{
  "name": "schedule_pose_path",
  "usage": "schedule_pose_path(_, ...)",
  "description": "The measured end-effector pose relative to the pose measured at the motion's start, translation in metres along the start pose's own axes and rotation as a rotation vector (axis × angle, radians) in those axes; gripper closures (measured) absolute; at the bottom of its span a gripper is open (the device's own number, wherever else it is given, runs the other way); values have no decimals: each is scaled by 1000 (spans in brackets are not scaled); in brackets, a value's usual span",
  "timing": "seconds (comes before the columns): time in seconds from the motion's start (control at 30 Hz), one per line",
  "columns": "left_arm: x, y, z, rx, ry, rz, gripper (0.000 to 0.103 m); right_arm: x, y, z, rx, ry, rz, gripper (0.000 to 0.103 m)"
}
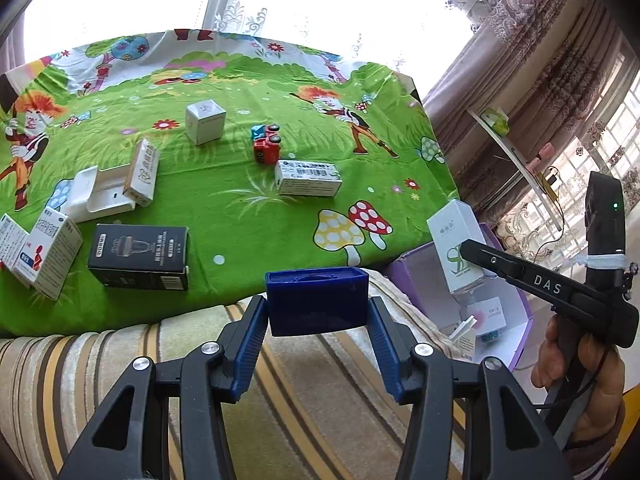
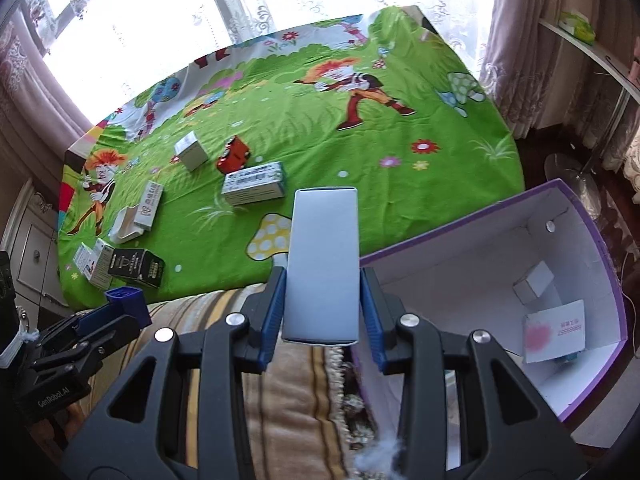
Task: Organize rigid objects
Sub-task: 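Carry both items over the purple box and open both tools to release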
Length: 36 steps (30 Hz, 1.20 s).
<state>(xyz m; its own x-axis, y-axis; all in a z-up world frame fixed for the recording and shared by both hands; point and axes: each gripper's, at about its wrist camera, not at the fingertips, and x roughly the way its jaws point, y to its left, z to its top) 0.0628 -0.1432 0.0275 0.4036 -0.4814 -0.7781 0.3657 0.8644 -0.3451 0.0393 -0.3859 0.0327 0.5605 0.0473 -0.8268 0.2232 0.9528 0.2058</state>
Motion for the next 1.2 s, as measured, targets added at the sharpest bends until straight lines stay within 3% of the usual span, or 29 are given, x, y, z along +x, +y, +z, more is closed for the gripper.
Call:
schedule_pose_path(0.4,24,-62,9,110,48,-64,51,10,-99,3,147,0,-117,61)
schedule_pose_path(0.47,28,-75,9,139,55,-76,51,15,-112,2,170,6,-145,57)
schedule_pose_path(0.53,32,-87,9,164,64,-84,51,16,-124,0,190,6,-155,46)
schedule_pose_path(0.6,37,-97,9,183,71,-88,51,12,-134,-2,209,-5,-155,43)
schedule_pose_path(0.83,53,-129,14,233,89,-116,51,-5,-158,-11,267,-31,-170,37)
schedule_pose_path(1.2,79,-168,43,261,80,-193,50,-33,-164,-16,270,-86,-170,30)
